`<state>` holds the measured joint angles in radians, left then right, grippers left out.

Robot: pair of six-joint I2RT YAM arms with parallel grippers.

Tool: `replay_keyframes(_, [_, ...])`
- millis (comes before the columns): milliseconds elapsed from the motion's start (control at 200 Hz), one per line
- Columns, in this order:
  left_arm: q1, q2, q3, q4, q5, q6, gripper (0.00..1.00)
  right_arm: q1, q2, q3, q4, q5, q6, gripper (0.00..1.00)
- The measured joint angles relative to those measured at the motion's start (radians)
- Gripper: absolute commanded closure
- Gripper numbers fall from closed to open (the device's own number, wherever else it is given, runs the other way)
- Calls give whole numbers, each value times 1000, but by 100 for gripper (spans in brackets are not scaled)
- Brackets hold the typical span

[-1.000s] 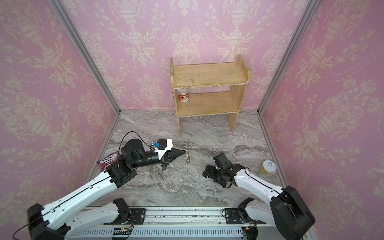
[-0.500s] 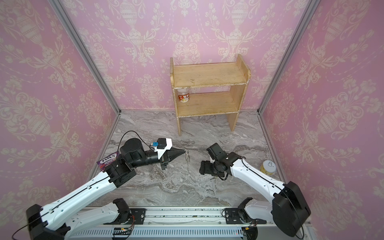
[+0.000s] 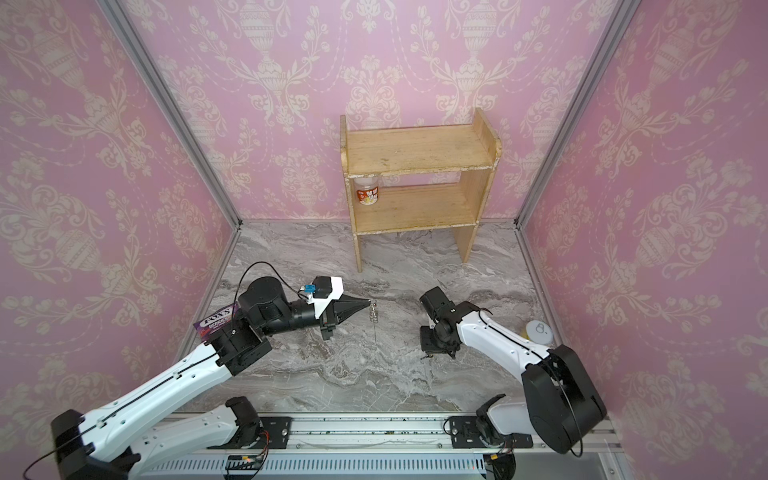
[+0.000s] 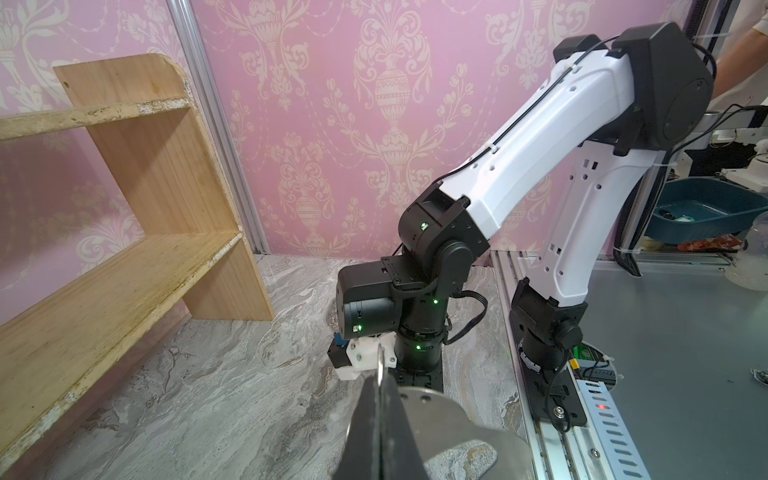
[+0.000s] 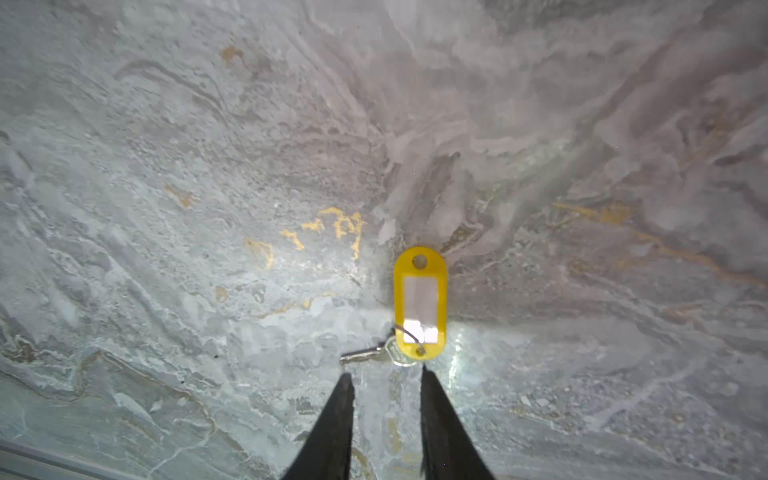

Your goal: Put the keys on the keyring

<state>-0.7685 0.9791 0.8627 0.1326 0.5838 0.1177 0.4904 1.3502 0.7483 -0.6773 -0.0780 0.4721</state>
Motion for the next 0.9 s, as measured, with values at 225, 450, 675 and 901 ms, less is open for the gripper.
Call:
replay_keyframes(225, [0, -5, 0, -1, -10, 0, 100, 0, 7, -14, 38, 0, -2, 66])
replay_keyframes(450, [0, -5, 0, -3, -14, 0, 100, 0, 52, -16, 68, 0, -2, 66])
replay_keyframes(675, [0, -5, 0, -3, -14, 0, 100, 0, 55, -22, 80, 0, -2, 70])
replay_keyframes(901, [0, -5, 0, -11, -14, 0, 100, 0, 55, -28, 90, -3, -4, 94])
